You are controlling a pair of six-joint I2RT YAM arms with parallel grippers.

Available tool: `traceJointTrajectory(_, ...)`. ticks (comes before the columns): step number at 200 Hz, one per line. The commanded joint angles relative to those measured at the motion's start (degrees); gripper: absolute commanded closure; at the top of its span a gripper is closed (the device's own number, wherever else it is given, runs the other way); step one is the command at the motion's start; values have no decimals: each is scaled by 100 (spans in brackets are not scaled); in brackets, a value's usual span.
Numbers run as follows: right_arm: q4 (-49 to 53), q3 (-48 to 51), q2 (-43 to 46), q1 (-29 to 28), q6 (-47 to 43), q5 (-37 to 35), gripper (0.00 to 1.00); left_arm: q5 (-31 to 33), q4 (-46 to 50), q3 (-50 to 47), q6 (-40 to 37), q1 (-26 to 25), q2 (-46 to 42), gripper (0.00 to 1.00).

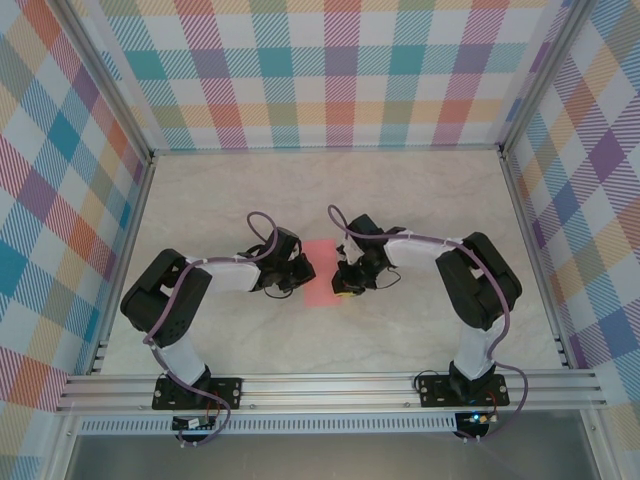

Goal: Fold a paper plane with a square sheet of paper (pick it up from the middle)
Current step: Fold the triangle a second time at the center of the table.

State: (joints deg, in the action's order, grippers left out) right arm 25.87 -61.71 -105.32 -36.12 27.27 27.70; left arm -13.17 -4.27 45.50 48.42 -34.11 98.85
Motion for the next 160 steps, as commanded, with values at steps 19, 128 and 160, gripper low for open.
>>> traceJointTrajectory(19,66,-535,-198,-121,182,84,86,301,297,-201,79,-52,222,90)
traceJointTrajectory(128,51,-825,-978,-322,97,27,87,371,409,-206,81,-52,271,91)
traceJointTrajectory(160,-174,-211,-732,-323,81,79,87,436,457,-199,36,-44,360,91)
